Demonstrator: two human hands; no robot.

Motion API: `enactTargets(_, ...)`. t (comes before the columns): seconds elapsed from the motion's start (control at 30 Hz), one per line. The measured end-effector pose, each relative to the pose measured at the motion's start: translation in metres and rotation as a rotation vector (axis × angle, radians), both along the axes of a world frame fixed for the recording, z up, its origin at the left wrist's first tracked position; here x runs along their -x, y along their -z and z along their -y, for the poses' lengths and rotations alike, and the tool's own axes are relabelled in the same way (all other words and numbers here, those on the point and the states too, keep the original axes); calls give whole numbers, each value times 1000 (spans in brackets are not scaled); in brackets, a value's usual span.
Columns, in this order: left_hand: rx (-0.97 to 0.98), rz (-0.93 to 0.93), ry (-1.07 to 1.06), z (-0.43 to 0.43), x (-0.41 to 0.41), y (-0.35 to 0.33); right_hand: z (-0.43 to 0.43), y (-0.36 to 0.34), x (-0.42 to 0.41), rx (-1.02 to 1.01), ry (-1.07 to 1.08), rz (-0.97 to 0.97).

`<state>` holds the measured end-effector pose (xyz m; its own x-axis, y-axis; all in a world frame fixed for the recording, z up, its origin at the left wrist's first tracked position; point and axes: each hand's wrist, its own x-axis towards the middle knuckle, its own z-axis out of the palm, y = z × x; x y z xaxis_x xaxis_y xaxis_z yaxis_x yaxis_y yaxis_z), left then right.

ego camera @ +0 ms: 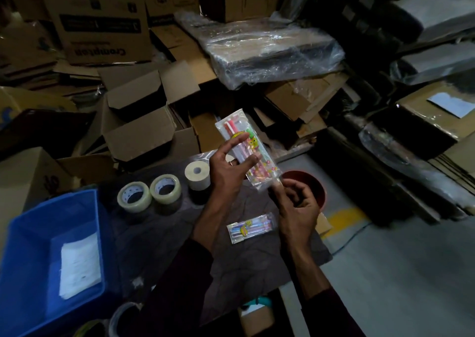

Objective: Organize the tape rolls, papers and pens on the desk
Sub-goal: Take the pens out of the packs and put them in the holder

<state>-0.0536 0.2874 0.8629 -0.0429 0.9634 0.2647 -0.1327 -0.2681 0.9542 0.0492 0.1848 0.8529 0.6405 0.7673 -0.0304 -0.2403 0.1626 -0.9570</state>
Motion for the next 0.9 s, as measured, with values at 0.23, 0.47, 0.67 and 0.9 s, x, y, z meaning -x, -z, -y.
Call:
enactTargets(0.23, 44, -30, 70, -3, 8, 11, -4, 8, -14, 30, -227, 168)
enactTargets(0.47, 94, 49, 131, -17, 21, 11, -8, 12, -23, 50, -420, 187)
enactTargets(0.67, 125, 36, 156, -34, 29, 19, -26, 8, -18, 55, -506, 220)
enactTargets(0.9, 126, 121, 145, -56, 33, 14, -25, 17, -29, 82, -497, 104)
